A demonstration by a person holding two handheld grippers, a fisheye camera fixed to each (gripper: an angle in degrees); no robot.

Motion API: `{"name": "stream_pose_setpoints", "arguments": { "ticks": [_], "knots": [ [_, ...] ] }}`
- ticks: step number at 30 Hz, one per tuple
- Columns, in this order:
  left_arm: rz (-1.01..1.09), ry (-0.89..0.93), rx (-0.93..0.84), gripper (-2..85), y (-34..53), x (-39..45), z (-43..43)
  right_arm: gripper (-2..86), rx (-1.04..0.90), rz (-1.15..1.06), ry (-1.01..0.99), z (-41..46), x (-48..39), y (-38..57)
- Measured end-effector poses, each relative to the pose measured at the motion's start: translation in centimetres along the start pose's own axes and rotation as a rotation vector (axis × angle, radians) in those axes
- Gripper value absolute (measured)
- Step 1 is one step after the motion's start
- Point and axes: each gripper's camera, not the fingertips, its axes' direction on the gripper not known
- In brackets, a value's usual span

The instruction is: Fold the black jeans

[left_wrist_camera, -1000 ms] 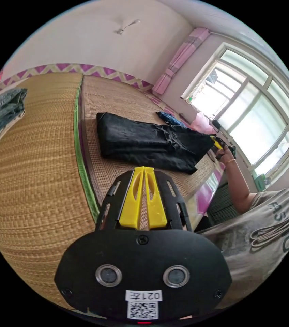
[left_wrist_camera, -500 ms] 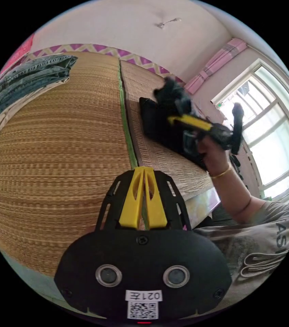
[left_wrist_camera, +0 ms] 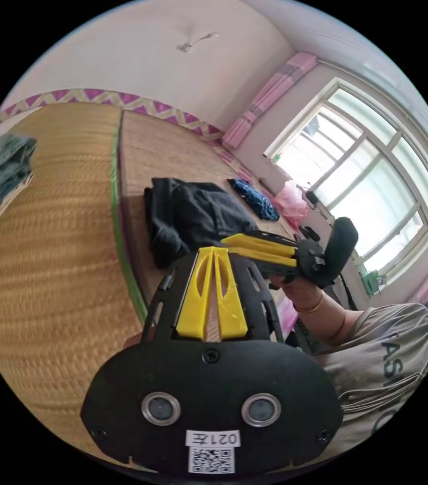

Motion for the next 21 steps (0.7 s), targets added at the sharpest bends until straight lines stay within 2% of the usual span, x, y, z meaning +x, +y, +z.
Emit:
{"name": "stream_pose_setpoints", "arguments": {
  "ticks": [2,4,6,7,8,9,11,12,13,15,18,21],
  "knots": [
    [0.049,0.013,-0.016,-1.0,-2.9,0.6,1.8,5.4,0.039,0.147,0.206,-3.0,5.4,2.4],
    [0.133,-0.007,-0.014,-0.9,-7.0,1.4,4.8,5.3,-0.007,0.238,0.292,-2.7,9.7,4.2],
    [0.138,-0.075,-0.026,-0.9,-9.5,0.5,8.2,5.1,-0.158,0.298,0.227,0.6,13.7,6.2],
    [0.137,-0.110,-0.092,-1.0,-10.9,-1.0,11.6,4.8,-0.260,0.338,0.139,3.6,15.8,7.9],
    [0.115,-0.138,-0.154,-1.0,-11.3,-2.2,13.6,4.3,-0.218,0.363,0.094,4.4,17.1,9.9],
    [0.049,-0.193,-0.311,-1.0,-11.2,-5.4,17.9,4.0,-0.178,0.370,0.079,4.2,17.7,10.6],
    [-0.054,-0.002,-0.285,-0.9,-10.1,-9.9,19.1,2.9,-0.177,0.411,-0.005,4.1,19.8,11.6],
    [-0.179,0.132,-0.270,-0.9,-9.5,-12.6,19.1,2.6,-0.185,0.407,-0.014,4.0,20.2,11.6],
    [-0.224,0.185,-0.256,-0.9,-9.0,-13.8,18.9,2.4,-0.201,0.386,-0.016,3.7,20.8,11.8],
    [-0.212,0.174,-0.228,-0.9,-8.3,-14.2,17.7,3.6,-0.202,0.382,0.008,2.2,22.4,12.3],
    [-0.177,0.103,-0.179,-0.6,-7.1,-14.6,14.9,6.5,-0.099,0.474,0.004,-1.4,27.4,14.3],
    [-0.164,0.107,-0.218,0.7,-6.3,-15.2,14.4,10.9,-0.142,0.582,-0.100,-0.7,33.0,16.4]
  ]
}}
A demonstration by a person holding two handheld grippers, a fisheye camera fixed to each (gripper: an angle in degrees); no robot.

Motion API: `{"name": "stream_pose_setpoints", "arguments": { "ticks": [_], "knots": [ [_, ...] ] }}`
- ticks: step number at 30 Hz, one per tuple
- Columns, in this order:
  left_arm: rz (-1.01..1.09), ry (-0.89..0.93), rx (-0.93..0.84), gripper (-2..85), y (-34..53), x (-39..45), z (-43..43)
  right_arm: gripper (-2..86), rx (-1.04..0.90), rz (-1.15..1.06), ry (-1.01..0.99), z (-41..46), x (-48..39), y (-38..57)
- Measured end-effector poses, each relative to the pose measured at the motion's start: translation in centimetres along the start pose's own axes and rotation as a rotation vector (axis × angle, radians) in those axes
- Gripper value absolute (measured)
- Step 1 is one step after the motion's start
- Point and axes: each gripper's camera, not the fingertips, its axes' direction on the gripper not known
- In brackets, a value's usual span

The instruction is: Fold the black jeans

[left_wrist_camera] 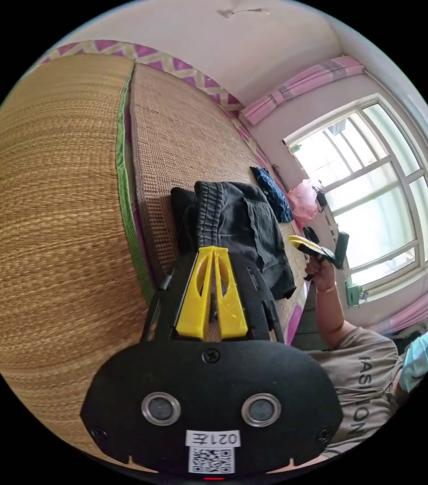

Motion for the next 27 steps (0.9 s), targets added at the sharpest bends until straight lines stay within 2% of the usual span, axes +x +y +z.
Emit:
{"name": "stream_pose_setpoints", "arguments": {
  "ticks": [4,11,14,16,18,21,23,27],
  "knots": [
    [-0.035,0.036,-0.089,6.4,0.2,-1.6,2.0,13.4,-0.160,0.229,-0.258,4.8,8.2,-0.6],
    [-0.102,0.146,-0.081,10.0,0.2,-4.7,3.3,12.5,-0.139,0.389,-0.513,7.4,15.8,0.1],
    [-0.129,0.062,-0.043,13.7,0.7,-5.4,2.7,12.0,-0.138,0.398,-0.569,7.9,18.0,0.5],
    [-0.109,0.140,-0.107,14.1,0.7,-5.9,4.9,11.8,-0.139,0.397,-0.576,8.2,18.8,0.5],
    [-0.112,0.171,-0.158,13.0,0.7,-6.0,7.1,11.6,-0.143,0.383,-0.568,8.4,19.2,0.3],
    [-0.115,0.059,-0.196,10.4,0.4,-5.8,8.1,10.5,-0.146,0.374,-0.537,8.7,19.5,-0.2],
    [-0.122,0.071,-0.221,10.1,0.2,-6.0,8.5,9.2,-0.148,0.418,-0.504,8.8,19.9,-0.3],
    [-0.117,0.070,-0.251,9.6,0.5,-6.5,9.1,7.4,-0.089,0.453,-0.547,8.3,20.8,0.2]
  ]
}}
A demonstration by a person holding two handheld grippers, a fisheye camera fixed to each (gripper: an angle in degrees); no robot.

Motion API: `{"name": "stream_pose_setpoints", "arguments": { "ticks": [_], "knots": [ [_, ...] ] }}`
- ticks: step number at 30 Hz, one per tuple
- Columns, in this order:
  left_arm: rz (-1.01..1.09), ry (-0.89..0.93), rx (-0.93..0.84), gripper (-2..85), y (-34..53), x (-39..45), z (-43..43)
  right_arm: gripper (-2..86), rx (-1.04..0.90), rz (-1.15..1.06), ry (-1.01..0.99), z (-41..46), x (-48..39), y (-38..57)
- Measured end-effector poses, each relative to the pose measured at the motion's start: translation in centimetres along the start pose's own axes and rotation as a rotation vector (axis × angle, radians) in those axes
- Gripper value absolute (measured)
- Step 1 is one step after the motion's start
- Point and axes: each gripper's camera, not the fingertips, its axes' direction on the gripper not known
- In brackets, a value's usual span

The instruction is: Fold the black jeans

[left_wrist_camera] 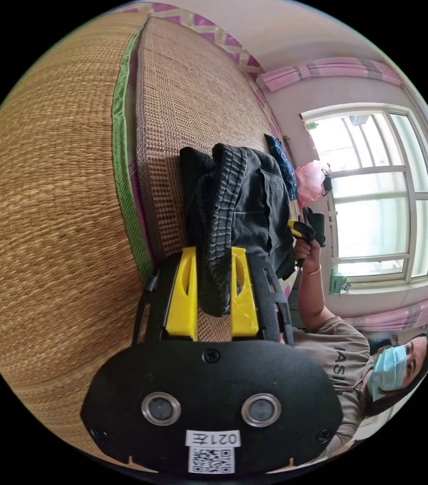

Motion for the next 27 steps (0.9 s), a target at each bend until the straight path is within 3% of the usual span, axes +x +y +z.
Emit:
{"name": "stream_pose_setpoints", "arguments": {
  "ticks": [6,12,16,21,27],
  "knots": [
    [-0.044,0.131,0.032,6.1,1.6,-3.1,0.8,4.5,0.016,-0.015,0.030,-0.1,1.4,-0.3],
    [-0.052,0.260,0.173,4.7,5.5,-3.5,-0.9,3.6,-0.001,-0.046,-0.156,-2.4,-0.3,-0.5],
    [0.058,0.285,0.247,4.7,9.2,-0.3,-6.7,3.4,-0.064,-0.207,-0.042,-2.5,-9.9,-2.1],
    [0.086,0.219,0.446,4.7,17.2,0.6,-19.0,3.4,-0.147,-0.367,-0.069,2.6,-22.2,-5.9],
    [-0.018,0.020,0.700,4.8,28.6,-2.1,-35.8,3.4,-0.303,-0.563,-0.089,19.4,-39.9,-11.8]
  ]
}}
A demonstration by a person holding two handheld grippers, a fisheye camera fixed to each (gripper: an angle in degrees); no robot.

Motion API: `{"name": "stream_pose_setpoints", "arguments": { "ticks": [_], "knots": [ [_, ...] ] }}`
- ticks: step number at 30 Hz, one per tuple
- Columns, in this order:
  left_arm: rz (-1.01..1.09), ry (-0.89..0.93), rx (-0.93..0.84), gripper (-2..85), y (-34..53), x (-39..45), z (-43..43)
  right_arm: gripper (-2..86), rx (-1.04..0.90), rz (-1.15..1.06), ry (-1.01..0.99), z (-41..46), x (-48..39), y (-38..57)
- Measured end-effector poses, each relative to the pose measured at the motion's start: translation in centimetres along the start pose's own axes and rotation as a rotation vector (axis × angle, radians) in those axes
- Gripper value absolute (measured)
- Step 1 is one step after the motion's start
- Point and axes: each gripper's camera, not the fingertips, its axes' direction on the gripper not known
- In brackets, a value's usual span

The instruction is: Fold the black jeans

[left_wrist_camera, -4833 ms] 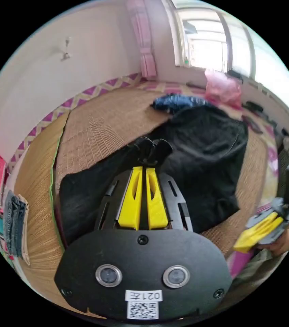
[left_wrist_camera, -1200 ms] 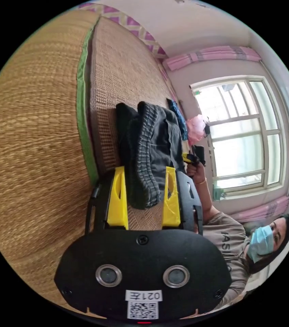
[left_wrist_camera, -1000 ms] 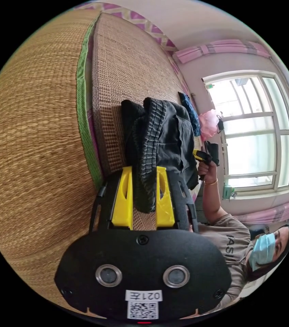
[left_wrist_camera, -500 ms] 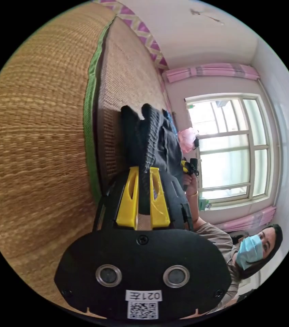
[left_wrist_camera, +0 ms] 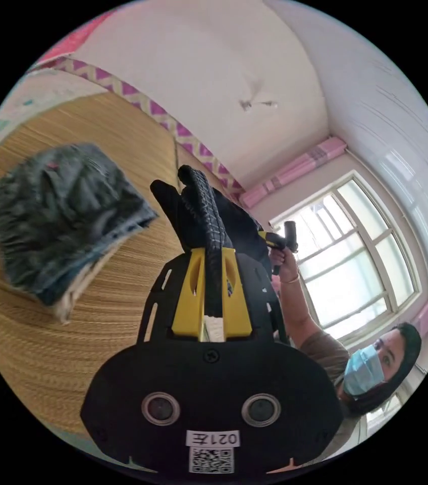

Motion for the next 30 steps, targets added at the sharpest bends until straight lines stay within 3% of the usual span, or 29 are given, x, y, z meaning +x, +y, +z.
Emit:
{"name": "stream_pose_setpoints", "arguments": {
  "ticks": [6,9,11,13,15,17,21,24,28,30],
  "knots": [
    [-0.144,-0.071,0.283,5.0,1.6,-7.0,-12.5,4.2,-0.064,-0.155,0.060,16.0,-8.7,-16.3],
    [-0.236,-0.077,0.407,5.3,4.4,-12.9,-14.0,5.5,-0.089,-0.181,0.105,23.6,-9.7,-21.3],
    [-0.380,-0.054,0.436,5.0,7.2,-18.1,-13.1,3.7,-0.194,-0.138,0.276,30.0,-8.0,-22.6],
    [-0.427,0.320,0.554,2.1,11.9,-23.8,-12.5,0.6,-0.260,-0.082,0.423,33.3,-6.3,-22.0],
    [-0.393,0.470,0.569,0.2,13.5,-24.4,-12.5,-0.4,-0.201,-0.100,0.434,33.2,-5.6,-20.4],
    [-0.356,0.377,0.538,-0.5,14.4,-22.4,-13.7,-0.7,-0.123,-0.116,0.291,30.3,-4.7,-17.9],
    [-0.183,0.157,0.468,-0.9,16.0,-14.4,-15.2,-0.7,-0.064,-0.154,0.205,24.0,-3.9,-11.7],
    [-0.015,-0.031,0.312,-0.9,16.5,-6.7,-11.8,-0.7,-0.055,-0.204,0.244,18.3,-3.9,-4.4],
    [0.292,-0.285,0.071,-0.9,18.1,4.3,-1.5,-0.8,-0.015,-0.236,0.446,11.1,-4.3,7.7],
    [0.372,-0.328,0.009,-1.0,19.1,7.6,3.5,-0.9,0.013,-0.221,0.574,8.6,-4.1,12.9]
  ]
}}
